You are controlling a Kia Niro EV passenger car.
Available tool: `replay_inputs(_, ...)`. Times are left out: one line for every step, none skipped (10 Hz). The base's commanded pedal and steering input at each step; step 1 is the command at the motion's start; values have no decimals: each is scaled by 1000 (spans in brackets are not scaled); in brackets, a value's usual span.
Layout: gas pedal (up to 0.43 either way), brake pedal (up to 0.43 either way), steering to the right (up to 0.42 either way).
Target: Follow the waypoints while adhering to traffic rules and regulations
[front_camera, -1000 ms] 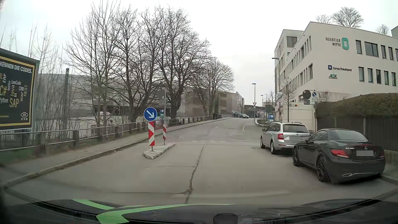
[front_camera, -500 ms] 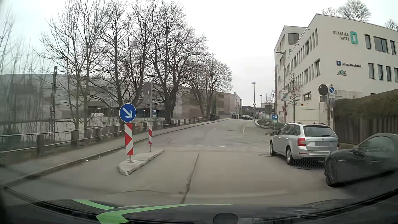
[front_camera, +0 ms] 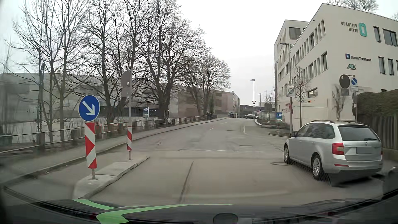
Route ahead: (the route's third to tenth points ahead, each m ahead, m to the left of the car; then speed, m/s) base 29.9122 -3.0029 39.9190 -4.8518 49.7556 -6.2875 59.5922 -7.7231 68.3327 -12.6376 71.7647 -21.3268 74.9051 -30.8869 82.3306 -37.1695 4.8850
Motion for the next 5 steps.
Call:
replay_inputs(0, 207, 22)
replay_inputs(0, 207, 22)
replay_inputs(0, 207, 22)
replay_inputs(0, 207, 20)
replay_inputs(0, 207, 18)
